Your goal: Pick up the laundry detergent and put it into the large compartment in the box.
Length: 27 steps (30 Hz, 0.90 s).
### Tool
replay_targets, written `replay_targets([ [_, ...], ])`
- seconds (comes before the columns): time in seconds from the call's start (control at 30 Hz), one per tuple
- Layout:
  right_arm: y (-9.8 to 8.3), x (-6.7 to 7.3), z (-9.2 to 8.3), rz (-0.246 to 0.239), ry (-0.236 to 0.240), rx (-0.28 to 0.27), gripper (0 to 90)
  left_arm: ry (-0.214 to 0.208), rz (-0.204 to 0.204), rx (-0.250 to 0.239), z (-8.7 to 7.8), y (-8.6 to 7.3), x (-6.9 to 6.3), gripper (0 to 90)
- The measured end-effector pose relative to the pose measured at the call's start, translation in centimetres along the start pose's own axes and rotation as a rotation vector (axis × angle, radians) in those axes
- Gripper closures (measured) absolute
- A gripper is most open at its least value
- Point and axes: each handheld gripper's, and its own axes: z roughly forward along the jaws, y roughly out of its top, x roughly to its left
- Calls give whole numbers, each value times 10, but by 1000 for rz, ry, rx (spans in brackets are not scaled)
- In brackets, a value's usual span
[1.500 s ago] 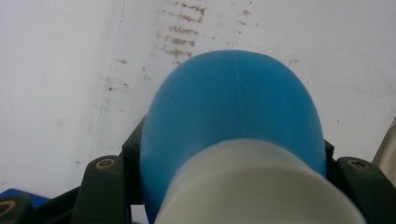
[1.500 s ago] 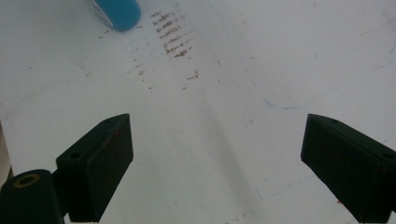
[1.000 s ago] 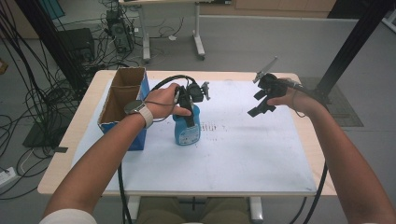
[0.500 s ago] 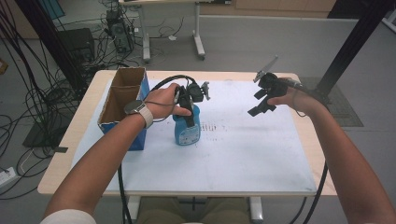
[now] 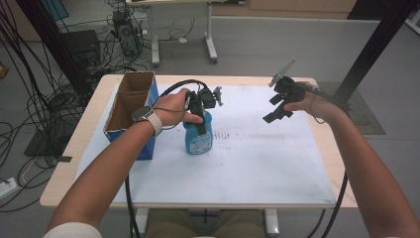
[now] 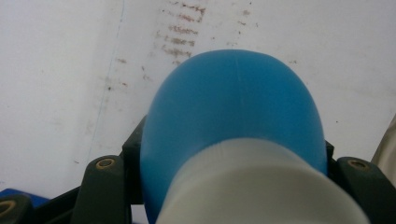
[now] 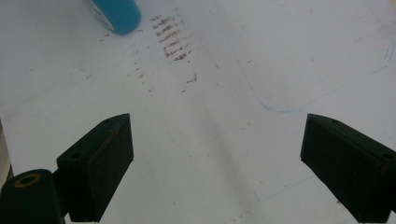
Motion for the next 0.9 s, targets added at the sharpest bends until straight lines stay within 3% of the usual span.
replay_targets([
  [0.9, 1, -1, 2, 2, 5, 3, 93, -6, -10, -17, 1, -2, 0, 402],
])
